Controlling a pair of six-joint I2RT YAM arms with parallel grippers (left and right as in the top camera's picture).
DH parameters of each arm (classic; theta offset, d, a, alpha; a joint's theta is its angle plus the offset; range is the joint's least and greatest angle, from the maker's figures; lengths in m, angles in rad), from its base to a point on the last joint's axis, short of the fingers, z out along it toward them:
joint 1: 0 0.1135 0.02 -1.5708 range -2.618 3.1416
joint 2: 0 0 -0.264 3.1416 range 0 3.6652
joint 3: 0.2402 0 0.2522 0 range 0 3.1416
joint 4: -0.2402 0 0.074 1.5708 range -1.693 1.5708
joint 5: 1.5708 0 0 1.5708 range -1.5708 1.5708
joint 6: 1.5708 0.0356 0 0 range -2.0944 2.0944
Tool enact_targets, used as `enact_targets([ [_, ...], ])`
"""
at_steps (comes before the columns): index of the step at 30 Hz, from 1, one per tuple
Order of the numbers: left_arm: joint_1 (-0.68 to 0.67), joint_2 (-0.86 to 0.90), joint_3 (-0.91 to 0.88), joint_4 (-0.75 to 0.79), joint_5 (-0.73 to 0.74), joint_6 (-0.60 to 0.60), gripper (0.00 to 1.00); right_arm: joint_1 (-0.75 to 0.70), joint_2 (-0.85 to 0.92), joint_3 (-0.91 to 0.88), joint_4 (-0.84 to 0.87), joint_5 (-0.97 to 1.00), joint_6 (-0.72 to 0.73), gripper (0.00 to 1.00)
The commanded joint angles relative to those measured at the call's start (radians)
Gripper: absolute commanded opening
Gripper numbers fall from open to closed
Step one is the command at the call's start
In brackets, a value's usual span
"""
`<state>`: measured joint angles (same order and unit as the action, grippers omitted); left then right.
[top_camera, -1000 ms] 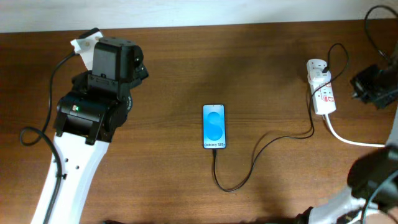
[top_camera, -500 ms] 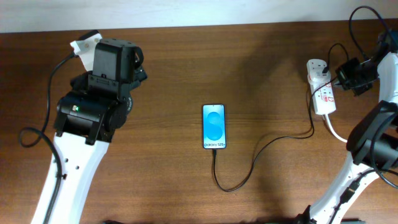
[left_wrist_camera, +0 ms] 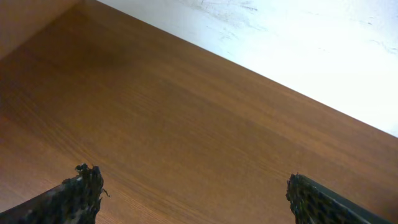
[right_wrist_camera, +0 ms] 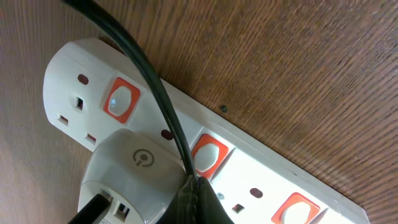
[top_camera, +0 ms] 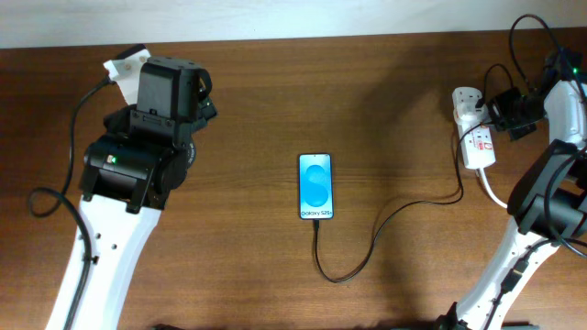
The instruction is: Plug charger to phone and switch on socket
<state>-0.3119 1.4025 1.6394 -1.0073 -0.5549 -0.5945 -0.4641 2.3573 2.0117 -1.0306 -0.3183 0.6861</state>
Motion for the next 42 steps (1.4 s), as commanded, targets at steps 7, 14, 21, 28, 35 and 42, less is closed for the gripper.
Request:
enact_targets([
  [7, 0.003, -0.006, -0.003, -0.002, -0.018, 0.008, 0.99, 0.132, 0.089, 0.003, -0.045, 0.153, 0.006, 0.04],
  [14, 0.003, -0.006, -0.003, -0.002, -0.018, 0.008, 0.99, 0.157, -0.662, 0.017, -0.217, 0.357, -0.290, 0.04],
  [21, 0.003, -0.006, -0.003, -0.002, -0.018, 0.008, 0.99, 0.328, -1.297, 0.017, -0.213, 0.314, -0.406, 0.98],
  [28, 0.003, -0.006, -0.003, -0.002, -0.018, 0.008, 0.99, 0.334, -1.530, 0.016, -0.314, 0.315, -0.406, 0.98],
  [35, 0.003, -0.006, -0.003, -0.002, -0.018, 0.008, 0.99, 0.392, -1.840, -0.092, -0.448, 0.347, -0.406, 0.98],
  [42, 0.003, -0.006, -0.003, -0.002, -0.018, 0.008, 0.99, 0.423, -2.206, -1.058, 0.324, 0.408, -0.432, 0.98],
])
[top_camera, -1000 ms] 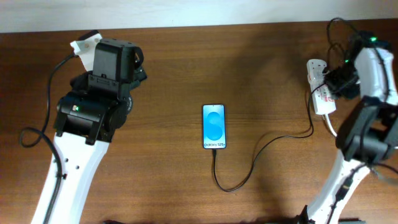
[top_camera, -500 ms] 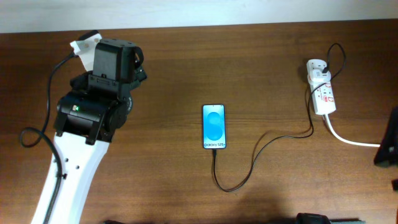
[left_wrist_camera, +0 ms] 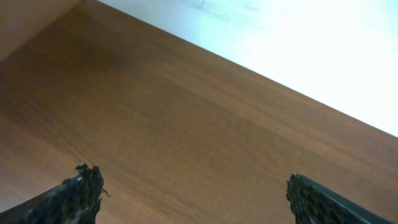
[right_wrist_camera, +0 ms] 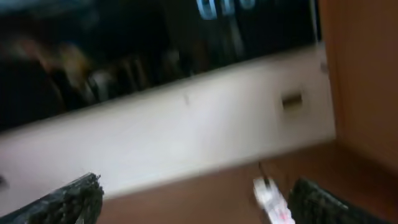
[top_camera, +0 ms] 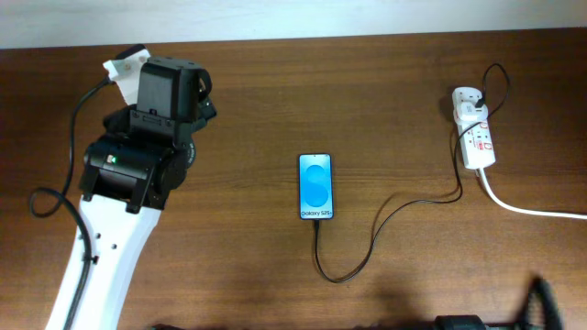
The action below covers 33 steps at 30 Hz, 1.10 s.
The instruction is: Plug charger to phone and switch on socket
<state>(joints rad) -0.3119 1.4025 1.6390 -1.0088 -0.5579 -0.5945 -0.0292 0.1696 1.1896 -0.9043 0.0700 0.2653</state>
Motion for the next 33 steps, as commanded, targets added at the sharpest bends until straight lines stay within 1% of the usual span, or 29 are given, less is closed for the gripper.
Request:
enact_targets([
  [1, 0.003, -0.006, -0.002, 0.000, -0.014, 0.008, 0.99, -0.009, -0.019, -0.402, 0.389, 0.010, -0.011, 0.98],
  [2, 0.003, -0.006, -0.002, 0.000, -0.014, 0.008, 0.99, -0.003, -0.019, -0.583, 0.610, 0.002, -0.011, 0.98],
  [4, 0.003, -0.006, -0.002, 0.000, -0.014, 0.008, 0.99, -0.004, -0.019, -0.807, 0.917, -0.041, -0.011, 0.98],
  [5, 0.003, -0.006, -0.002, 0.000, -0.014, 0.008, 0.99, -0.004, -0.019, -0.913, 1.052, -0.070, -0.011, 0.98],
  [6, 0.003, -0.006, -0.002, 0.000, -0.014, 0.008, 0.99, -0.005, -0.023, -0.973, 1.110, -0.090, -0.011, 0.98],
  [9, 0.003, -0.006, -0.002, 0.000, -0.014, 0.008, 0.99, -0.023, -0.083, -1.092, 1.110, -0.097, -0.049, 0.98],
  [11, 0.003, -0.006, -0.002, 0.000, -0.014, 0.008, 1.00, -0.097, -0.165, -1.185, 1.132, -0.179, -0.048, 0.99],
  [12, 0.003, -0.006, -0.002, 0.000, -0.014, 0.008, 0.99, -0.116, -0.166, -1.184, 1.093, -0.208, -0.049, 0.98],
  [13, 0.003, -0.006, -0.002, 0.000, -0.014, 0.008, 0.99, -0.112, -0.166, -1.184, 1.006, -0.189, -0.085, 0.98],
  [15, 0.003, -0.006, -0.002, 0.000, -0.014, 0.008, 0.99, -0.104, -0.166, -1.184, 0.919, -0.186, -0.158, 0.98],
  [17, 0.003, -0.006, -0.002, 0.000, -0.014, 0.008, 0.99, -0.100, -0.166, -1.184, 0.833, -0.179, -0.177, 0.98],
  [19, 0.003, -0.006, -0.002, 0.000, -0.014, 0.008, 0.99, -0.089, -0.166, -1.184, 0.834, -0.169, -0.177, 0.98],
  [22, 0.003, -0.006, -0.002, 0.000, -0.014, 0.008, 0.99, -0.023, -0.165, -1.184, 0.833, -0.164, -0.176, 0.98],
  [33, 0.003, -0.006, -0.002, 0.000, -0.014, 0.008, 0.99, -0.023, -0.165, -1.184, 0.833, -0.164, -0.176, 0.98],
])
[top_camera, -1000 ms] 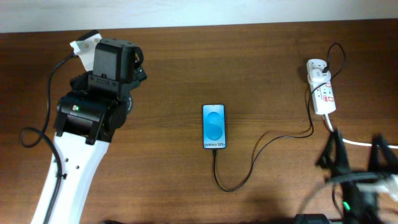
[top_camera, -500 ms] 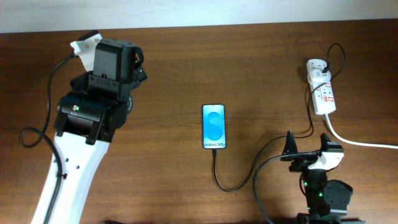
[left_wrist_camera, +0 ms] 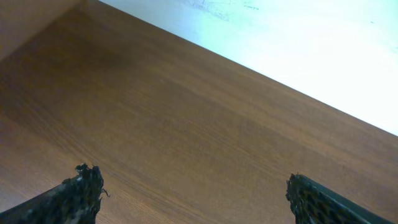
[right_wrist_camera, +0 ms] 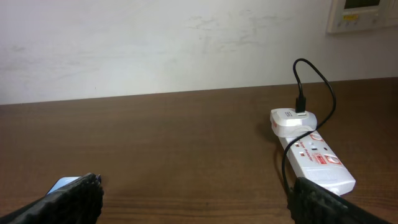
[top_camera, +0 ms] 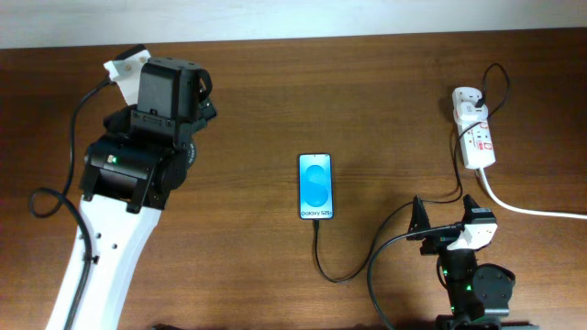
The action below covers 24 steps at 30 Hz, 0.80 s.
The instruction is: Plug charger to phone and switch on socket
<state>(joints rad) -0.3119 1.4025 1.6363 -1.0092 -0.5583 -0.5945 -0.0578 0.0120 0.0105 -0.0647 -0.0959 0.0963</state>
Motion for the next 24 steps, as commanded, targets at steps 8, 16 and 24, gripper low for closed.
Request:
enact_targets([
  [8, 0.010, -0.106, -0.111, -0.026, -0.033, 0.051, 0.99, 0.006, -0.008, -0.005, -0.006, 0.002, -0.007, 0.98],
  [16, 0.184, -0.813, -1.022, 0.735, 0.296, 0.261, 0.99, 0.006, -0.008, -0.005, -0.007, 0.002, -0.007, 0.98],
  [24, 0.262, -1.260, -1.557, 1.084, 0.504, 0.471, 0.99, 0.006, -0.006, -0.005, -0.006, 0.002, -0.007, 0.98],
])
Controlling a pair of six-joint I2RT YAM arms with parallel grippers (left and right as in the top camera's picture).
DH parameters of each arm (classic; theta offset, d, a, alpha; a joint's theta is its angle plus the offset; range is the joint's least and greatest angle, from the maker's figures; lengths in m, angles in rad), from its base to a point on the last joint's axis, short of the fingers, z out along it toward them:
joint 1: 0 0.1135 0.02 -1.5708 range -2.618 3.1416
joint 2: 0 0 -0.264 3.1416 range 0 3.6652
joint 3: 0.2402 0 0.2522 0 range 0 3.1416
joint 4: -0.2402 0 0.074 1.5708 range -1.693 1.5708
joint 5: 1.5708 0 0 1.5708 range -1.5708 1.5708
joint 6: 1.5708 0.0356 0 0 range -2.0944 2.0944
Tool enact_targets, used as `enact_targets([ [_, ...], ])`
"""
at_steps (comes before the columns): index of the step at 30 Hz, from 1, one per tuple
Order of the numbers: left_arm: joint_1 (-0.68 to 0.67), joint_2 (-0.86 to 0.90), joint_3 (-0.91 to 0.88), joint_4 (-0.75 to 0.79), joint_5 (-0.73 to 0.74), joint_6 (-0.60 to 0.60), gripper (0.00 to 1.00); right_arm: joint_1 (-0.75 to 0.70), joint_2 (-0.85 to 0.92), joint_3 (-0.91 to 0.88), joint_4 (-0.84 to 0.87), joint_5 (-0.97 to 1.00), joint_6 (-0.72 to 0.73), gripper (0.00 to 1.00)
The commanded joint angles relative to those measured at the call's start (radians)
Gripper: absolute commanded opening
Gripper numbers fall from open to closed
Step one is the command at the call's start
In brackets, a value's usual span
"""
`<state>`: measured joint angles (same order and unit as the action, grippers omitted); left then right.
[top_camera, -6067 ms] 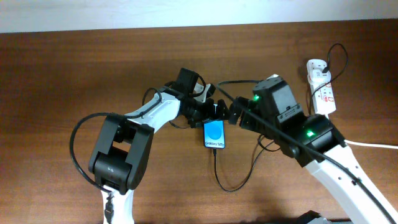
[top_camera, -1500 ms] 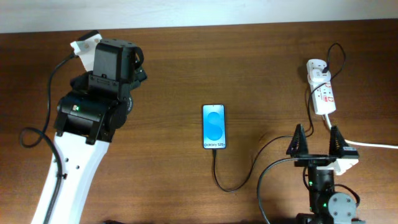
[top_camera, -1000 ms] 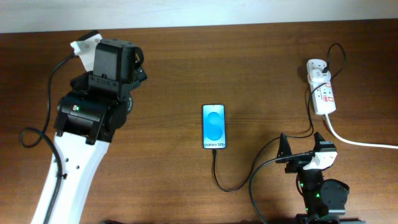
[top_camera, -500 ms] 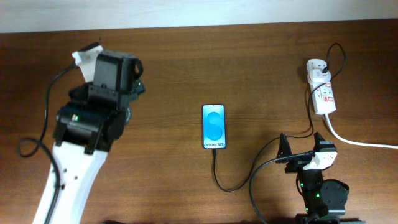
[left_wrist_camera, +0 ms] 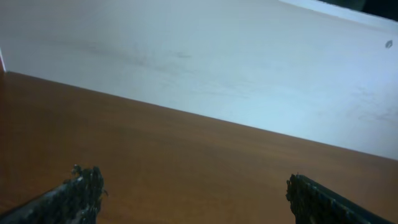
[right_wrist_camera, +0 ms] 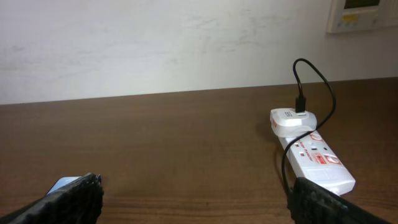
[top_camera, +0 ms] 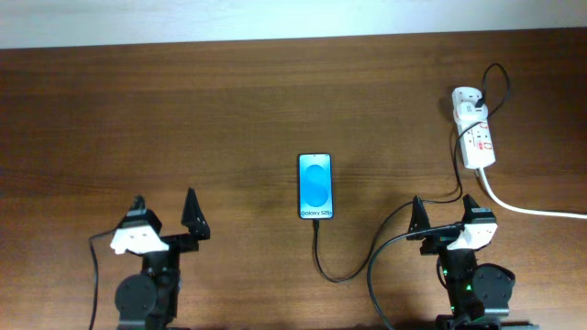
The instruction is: Plug charger to phone and switch on socket
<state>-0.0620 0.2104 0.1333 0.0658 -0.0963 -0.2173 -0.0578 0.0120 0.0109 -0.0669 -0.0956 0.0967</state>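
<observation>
The phone (top_camera: 315, 186) lies face up mid-table with its blue screen lit. A black cable (top_camera: 353, 268) runs from its near end, loops, and rises to the white charger (top_camera: 468, 103) plugged into the white power strip (top_camera: 476, 136) at the far right. The strip (right_wrist_camera: 315, 163) and charger (right_wrist_camera: 292, 120) also show in the right wrist view. My left gripper (top_camera: 165, 218) stands open at the near left, with nothing between its fingers (left_wrist_camera: 79, 194). At the near right, my right gripper (top_camera: 443, 220) is open and empty too, well short of the strip.
The strip's white mains lead (top_camera: 532, 209) trails off the table's right edge. A pale wall (right_wrist_camera: 186, 43) runs behind the far edge of the wooden table (top_camera: 229, 110), with a white wall panel (right_wrist_camera: 364, 14) at the upper right.
My left arm, which reached over the far left of the table, now sits folded at the near left edge, its open gripper facing the wall. The right arm, phone and cable are unchanged.
At first my right gripper was shut, its tip at the switch beside the charger on the strip, and the left arm hung over the far left. Then the right arm was off the strip and open, then folded at the near right. Now both arms sit at the near edge.
</observation>
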Motion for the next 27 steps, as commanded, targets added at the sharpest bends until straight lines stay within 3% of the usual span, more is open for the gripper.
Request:
enact_targets([
  [1, 0.013, -0.100, -0.074, 0.008, 0.052, 0.135, 0.99, 0.006, -0.006, -0.005, -0.005, 0.002, -0.008, 0.99],
  [4, 0.052, -0.202, -0.126, -0.043, 0.081, 0.167, 0.99, 0.006, -0.006, -0.005, -0.004, 0.002, -0.008, 0.98],
  [9, 0.069, -0.206, -0.125, -0.150, 0.126, 0.292, 0.99, 0.006, -0.006, -0.005, -0.005, 0.002, -0.008, 0.98],
  [27, 0.050, -0.205, -0.125, -0.146, 0.127, 0.294, 0.99, 0.006, -0.006, -0.005, -0.004, 0.002, -0.008, 0.98],
])
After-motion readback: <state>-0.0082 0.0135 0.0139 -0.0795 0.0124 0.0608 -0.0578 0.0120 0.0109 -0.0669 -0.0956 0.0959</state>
